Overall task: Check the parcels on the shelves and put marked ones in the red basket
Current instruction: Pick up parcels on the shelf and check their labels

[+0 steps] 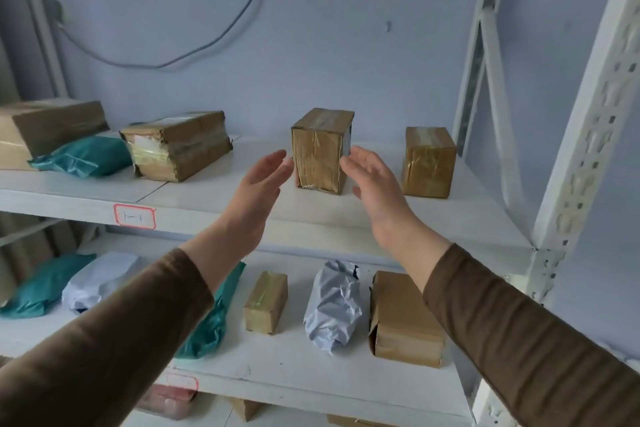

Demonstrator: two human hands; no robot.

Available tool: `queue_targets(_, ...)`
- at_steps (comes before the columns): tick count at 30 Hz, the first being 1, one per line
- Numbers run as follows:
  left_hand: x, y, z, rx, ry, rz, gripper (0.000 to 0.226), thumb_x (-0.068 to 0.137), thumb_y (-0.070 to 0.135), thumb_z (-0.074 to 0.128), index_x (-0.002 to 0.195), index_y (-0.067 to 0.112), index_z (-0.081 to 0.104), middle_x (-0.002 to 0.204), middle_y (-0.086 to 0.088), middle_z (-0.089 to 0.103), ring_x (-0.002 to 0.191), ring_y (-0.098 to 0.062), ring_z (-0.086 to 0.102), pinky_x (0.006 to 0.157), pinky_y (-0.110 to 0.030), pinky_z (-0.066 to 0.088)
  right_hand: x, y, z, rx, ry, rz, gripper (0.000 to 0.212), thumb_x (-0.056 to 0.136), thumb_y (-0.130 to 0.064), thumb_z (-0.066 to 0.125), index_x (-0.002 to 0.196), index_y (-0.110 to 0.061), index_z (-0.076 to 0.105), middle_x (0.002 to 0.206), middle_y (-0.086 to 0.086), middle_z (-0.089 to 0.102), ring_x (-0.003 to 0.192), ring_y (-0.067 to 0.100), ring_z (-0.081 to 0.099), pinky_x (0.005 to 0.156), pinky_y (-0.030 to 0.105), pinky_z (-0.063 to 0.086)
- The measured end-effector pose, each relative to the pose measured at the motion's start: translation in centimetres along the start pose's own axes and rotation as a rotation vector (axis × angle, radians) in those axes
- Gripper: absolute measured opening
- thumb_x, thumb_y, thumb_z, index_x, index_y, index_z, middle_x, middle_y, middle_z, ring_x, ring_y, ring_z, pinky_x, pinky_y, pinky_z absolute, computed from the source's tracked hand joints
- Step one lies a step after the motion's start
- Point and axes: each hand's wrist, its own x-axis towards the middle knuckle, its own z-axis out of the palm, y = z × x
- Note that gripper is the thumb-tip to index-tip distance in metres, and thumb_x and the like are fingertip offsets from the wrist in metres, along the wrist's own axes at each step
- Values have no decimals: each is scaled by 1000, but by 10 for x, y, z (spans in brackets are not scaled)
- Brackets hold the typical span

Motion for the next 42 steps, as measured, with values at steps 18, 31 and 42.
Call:
queue_targets(18,141,-7,-22,-113,-360,-315,60,91,74,52,134,32,57,146,2,55,134,-20,52,115,-45,36,104,7,71,128,304,356,82,66,-86,64,130,-34,63,141,-1,61,131,24,56,117,48,40)
queue_targets(31,26,-3,-39,-296,-371,38,55,97,40,66,148,42,46,131,25,61,125,-5,56,105,-31,45,-40,-1,56,569,265,83,63,90,-67,53,138,-28,63,133,5,71,130,25,59,110,59,43)
queue_targets(42,-121,-10,-19,-351,-346,11,87,92,8,74,156,43,27,145,1,51,120,-20,66,85,-30,62,-179,30,20,863,95,222,89,85,-80,46,145,-15,57,146,25,56,146,42,40,115,58,32)
